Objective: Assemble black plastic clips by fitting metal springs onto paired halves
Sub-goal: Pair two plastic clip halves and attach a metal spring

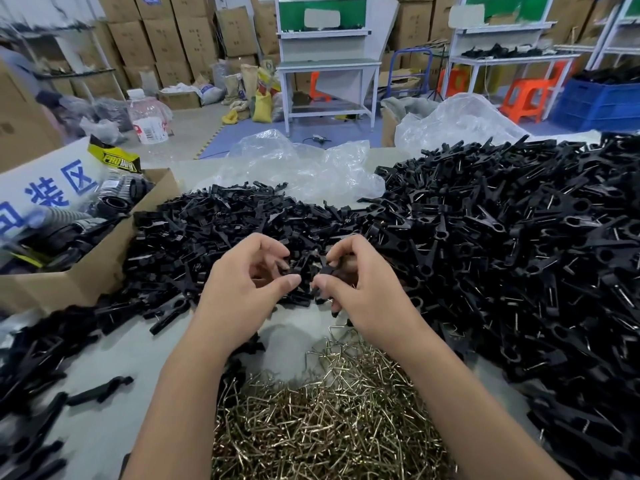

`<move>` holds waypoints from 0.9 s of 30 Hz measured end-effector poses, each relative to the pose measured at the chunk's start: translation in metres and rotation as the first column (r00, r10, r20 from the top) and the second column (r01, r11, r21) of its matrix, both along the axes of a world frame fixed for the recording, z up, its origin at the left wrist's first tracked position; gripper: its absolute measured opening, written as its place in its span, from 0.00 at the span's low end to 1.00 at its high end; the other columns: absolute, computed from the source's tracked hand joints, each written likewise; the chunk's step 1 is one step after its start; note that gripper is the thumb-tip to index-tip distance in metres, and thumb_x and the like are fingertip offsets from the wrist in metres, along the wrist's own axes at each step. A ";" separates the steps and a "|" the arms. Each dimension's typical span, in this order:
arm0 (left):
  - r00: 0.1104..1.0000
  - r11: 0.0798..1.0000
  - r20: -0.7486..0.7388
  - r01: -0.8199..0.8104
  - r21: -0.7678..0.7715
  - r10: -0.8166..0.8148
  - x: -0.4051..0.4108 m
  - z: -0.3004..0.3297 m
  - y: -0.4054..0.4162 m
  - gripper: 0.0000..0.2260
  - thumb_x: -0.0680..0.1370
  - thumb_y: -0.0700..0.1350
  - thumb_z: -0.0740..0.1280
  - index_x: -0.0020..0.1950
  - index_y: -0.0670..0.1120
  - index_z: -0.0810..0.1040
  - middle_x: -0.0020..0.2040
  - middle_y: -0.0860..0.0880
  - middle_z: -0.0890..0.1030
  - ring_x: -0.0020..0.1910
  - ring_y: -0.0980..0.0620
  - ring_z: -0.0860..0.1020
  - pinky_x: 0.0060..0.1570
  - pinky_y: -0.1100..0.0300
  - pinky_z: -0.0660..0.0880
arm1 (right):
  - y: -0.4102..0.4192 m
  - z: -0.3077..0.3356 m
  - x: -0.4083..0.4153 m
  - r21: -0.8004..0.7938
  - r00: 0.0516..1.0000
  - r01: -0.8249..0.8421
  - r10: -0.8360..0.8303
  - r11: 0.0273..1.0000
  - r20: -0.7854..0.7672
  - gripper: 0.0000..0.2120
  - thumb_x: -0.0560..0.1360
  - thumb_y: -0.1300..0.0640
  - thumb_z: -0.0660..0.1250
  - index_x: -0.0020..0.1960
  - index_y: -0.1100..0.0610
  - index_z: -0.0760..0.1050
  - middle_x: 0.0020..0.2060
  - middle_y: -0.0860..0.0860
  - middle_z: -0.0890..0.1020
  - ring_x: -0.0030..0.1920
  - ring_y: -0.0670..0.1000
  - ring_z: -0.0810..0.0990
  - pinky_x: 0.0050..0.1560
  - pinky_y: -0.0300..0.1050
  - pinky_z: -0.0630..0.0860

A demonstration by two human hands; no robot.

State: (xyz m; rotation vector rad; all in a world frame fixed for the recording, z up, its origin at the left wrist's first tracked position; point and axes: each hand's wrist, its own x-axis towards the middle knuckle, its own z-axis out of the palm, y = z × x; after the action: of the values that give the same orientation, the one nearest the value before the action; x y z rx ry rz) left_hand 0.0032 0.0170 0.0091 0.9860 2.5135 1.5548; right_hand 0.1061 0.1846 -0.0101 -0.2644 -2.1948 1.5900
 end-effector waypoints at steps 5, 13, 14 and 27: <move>0.992 0.989 0.087 0.081 0.120 -0.092 0.000 -0.003 0.005 0.06 0.78 0.40 0.74 0.49 0.52 0.83 0.43 0.45 0.82 0.47 0.43 0.81 0.54 0.43 0.81 | -0.001 -0.001 -0.002 0.068 1.000 0.001 0.001 0.998 -0.026 0.20 0.85 0.60 0.61 0.73 0.43 0.71 0.43 0.47 0.80 0.35 0.44 0.78 0.33 0.41 0.78; 0.961 0.974 0.213 0.138 0.181 -0.176 0.002 -0.008 0.011 0.09 0.80 0.33 0.69 0.54 0.46 0.84 0.40 0.47 0.84 0.41 0.50 0.85 0.47 0.54 0.85 | 0.000 0.002 0.002 0.124 1.000 0.009 -0.008 0.992 -0.010 0.13 0.85 0.59 0.63 0.67 0.48 0.73 0.47 0.47 0.80 0.42 0.47 0.80 0.42 0.48 0.82; 0.963 0.975 0.204 0.143 0.172 -0.177 0.002 -0.008 0.011 0.10 0.80 0.33 0.70 0.56 0.47 0.84 0.39 0.49 0.84 0.41 0.50 0.85 0.47 0.54 0.85 | 0.000 0.003 0.002 0.128 1.000 0.003 -0.002 0.992 -0.007 0.09 0.84 0.59 0.64 0.63 0.49 0.76 0.46 0.47 0.81 0.42 0.47 0.81 0.42 0.48 0.82; 0.947 0.953 0.236 0.152 0.262 -0.216 0.004 -0.006 0.010 0.13 0.76 0.37 0.74 0.58 0.44 0.78 0.38 0.45 0.86 0.40 0.45 0.86 0.43 0.55 0.84 | 0.003 0.010 0.001 0.239 0.998 0.033 -0.018 0.970 -0.063 0.10 0.82 0.61 0.67 0.59 0.53 0.85 0.49 0.46 0.84 0.51 0.45 0.82 0.56 0.44 0.79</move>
State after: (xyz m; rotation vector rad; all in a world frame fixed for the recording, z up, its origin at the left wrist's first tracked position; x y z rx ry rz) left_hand 0.0068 0.0273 0.0034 0.9349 2.0303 1.8240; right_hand 0.1076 0.1877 0.0002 -0.1685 -2.2988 1.2844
